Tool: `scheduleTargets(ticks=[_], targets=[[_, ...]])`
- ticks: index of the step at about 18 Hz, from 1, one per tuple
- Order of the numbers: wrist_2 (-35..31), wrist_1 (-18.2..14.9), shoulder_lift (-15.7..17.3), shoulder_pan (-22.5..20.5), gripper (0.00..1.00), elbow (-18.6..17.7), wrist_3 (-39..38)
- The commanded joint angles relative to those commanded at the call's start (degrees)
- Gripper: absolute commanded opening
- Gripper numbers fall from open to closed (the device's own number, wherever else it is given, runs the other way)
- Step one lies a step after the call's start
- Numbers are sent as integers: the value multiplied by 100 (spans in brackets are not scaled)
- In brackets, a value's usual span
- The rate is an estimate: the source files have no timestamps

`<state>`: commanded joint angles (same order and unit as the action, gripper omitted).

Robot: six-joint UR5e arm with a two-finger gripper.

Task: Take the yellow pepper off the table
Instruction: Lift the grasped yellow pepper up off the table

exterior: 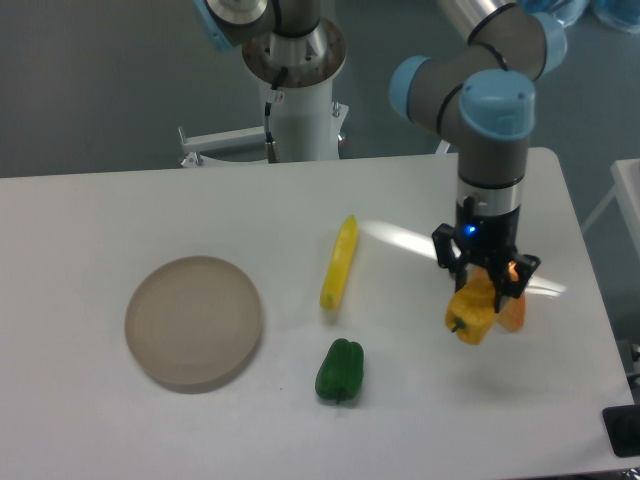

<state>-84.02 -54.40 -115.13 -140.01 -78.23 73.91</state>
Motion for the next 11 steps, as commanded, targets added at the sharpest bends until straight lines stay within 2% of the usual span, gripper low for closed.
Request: scheduleTargets(ticks=[11], targets=[[-193,18,-71,0,49,27,-8]])
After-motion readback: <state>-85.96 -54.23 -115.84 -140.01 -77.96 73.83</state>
